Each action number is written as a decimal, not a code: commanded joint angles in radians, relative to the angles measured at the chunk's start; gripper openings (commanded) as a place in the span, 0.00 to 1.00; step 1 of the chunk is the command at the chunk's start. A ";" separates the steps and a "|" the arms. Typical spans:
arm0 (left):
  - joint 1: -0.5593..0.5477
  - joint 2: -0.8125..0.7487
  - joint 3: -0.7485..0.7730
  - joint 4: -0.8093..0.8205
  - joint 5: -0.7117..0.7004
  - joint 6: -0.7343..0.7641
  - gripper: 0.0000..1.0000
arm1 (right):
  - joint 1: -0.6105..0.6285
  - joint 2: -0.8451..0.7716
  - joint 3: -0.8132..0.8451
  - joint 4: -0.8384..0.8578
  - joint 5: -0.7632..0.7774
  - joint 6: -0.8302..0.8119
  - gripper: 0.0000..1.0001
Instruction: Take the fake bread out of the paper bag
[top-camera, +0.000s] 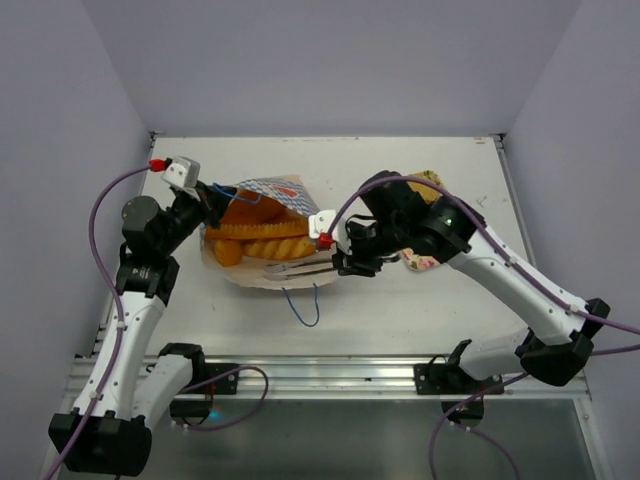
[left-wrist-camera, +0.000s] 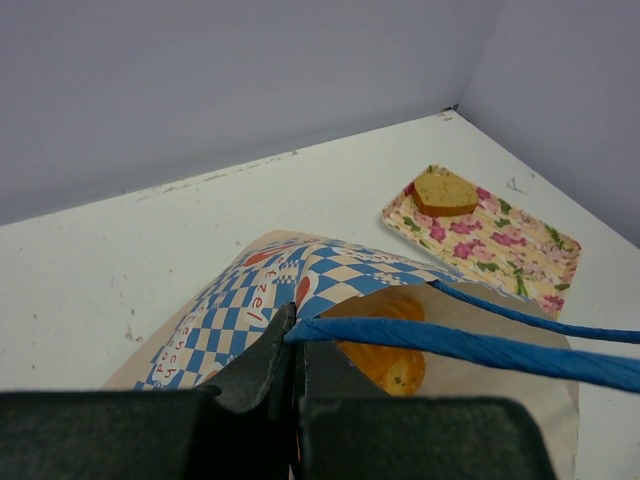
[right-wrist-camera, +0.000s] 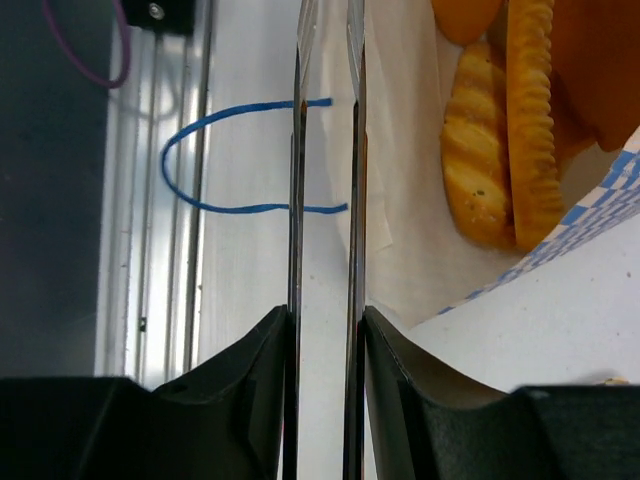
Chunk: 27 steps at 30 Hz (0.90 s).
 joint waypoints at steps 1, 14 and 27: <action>0.004 -0.019 -0.006 0.018 0.015 -0.058 0.00 | 0.059 0.058 0.052 0.056 0.293 -0.019 0.37; 0.003 -0.015 -0.034 -0.008 -0.022 -0.078 0.00 | 0.287 0.226 0.034 0.216 0.881 -0.116 0.37; 0.003 -0.018 -0.014 -0.011 -0.021 -0.083 0.00 | 0.355 0.313 0.037 0.256 0.990 -0.134 0.41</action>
